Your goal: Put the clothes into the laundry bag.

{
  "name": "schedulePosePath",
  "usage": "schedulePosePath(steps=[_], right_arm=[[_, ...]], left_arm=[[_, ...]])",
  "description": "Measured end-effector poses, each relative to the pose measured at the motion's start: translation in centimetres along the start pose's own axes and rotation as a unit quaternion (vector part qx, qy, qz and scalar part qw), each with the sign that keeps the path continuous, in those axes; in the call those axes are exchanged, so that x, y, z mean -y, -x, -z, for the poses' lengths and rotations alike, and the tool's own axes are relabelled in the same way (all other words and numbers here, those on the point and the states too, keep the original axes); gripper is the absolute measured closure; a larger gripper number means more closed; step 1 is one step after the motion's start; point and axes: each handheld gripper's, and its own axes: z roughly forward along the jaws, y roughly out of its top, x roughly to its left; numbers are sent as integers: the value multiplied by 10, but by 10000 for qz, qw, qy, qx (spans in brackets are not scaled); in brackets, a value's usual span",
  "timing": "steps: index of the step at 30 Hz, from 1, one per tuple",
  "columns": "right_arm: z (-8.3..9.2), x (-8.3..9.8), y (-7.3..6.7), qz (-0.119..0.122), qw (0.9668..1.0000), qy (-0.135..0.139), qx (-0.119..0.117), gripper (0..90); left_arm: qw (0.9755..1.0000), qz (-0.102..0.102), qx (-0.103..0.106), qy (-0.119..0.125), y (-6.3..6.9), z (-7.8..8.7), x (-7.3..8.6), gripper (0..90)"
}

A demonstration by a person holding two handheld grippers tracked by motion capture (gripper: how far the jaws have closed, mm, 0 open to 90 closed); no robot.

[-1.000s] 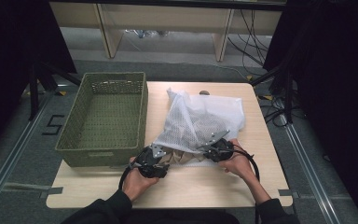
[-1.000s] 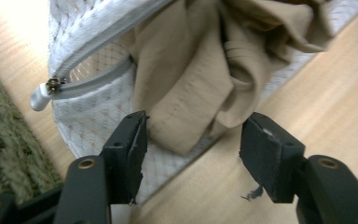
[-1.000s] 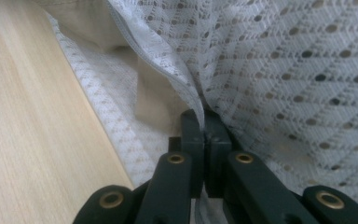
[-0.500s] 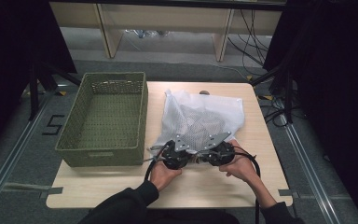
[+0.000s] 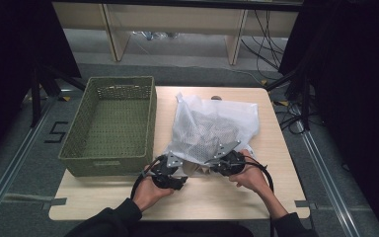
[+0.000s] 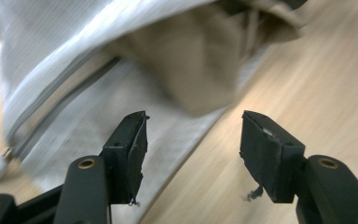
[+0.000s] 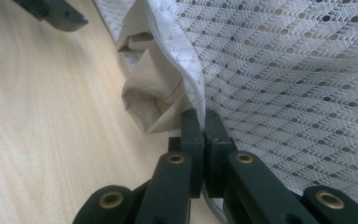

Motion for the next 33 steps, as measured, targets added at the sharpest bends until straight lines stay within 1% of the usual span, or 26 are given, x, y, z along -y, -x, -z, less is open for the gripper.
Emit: schedulePosePath(steps=[1,2,3,4,5,6,8,10,11,12,13,14,15,16,17,18,22,24,25,26,27,28,29,30,32,33], right_arm=[[0,0,0,-9,10000,-6,5,900],[-1,0,1,-11,10000,-23,36,900],[-1,0,1,-47,10000,-27,16,900],[-1,0,1,-50,10000,-19,16,900],[-1,0,1,-64,10000,-16,22,900],[-1,0,3,13,10000,-11,16,900],[-1,0,3,-41,10000,4,17,900],[-2,-1,3,-50,10000,0,24,900],[-2,-1,3,-59,10000,1,20,900],[-2,-1,3,-56,10000,7,30,900],[-3,-1,3,-54,10000,13,41,900],[-3,-2,3,-59,10000,22,51,900],[-3,-2,4,20,10000,47,21,900],[-3,-3,2,-26,10000,40,39,900],[-4,-3,1,-26,10000,51,-5,900],[-4,-4,0,-5,10000,72,36,900],[-6,-10,-3,145,9998,118,-6,900],[-8,-15,-7,267,9996,128,-34,900],[-9,-18,-8,244,9996,139,-13,900],[-12,-21,-9,257,9995,173,39,900],[-14,-24,-10,239,9995,199,65,900],[-20,-28,-9,247,9994,217,122,900],[-23,-30,-9,122,9995,228,188,900],[-26,-32,-8,48,9993,244,266,900],[-34,-37,-5,-146,9989,263,351,900],[-39,-40,-1,-160,9986,288,423,900]], left_arm=[[10000,36,38,-56,-2,-3,1,420],[9999,-44,37,-95,-4,-4,0,435],[9999,40,99,-120,-5,-7,1,450],[9999,36,56,-143,-6,-8,1,458],[9999,55,63,-129,-7,-9,0,457],[9999,33,54,-95,-9,-9,0,477],[10000,17,60,-75,-11,-11,-1,485],[9999,77,80,-64,-14,-13,-3,521],[10000,5,52,-39,-15,-12,-4,556],[10000,91,16,-36,-17,-13,-3,608],[9999,121,32,0,-17,-13,-3,670],[9999,141,86,10,-17,-13,-2,726],[9997,214,128,24,-16,-13,-2,787],[9997,238,61,19,-15,-12,-1,829],[9996,253,78,37,-13,-12,-1,871],[9998,190,74,21,-11,-12,-1,888],[9997,124,205,8,-2,-11,0,898],[9996,25,274,-9,1,-11,-1,899],[9993,36,368,1,3,-11,0,899],[9993,10,369,-29,4,-11,0,900],[9991,-103,398,-52,7,-9,-1,900],[9991,-147,394,-78,8,-9,-1,900],[9984,-258,489,-79,9,-9,-1,900],[9981,-209,577,-88,13,-8,1,900],[9971,-410,638,-106,14,-6,2,900],[9968,-372,692,-136,16,-4,3,900]])
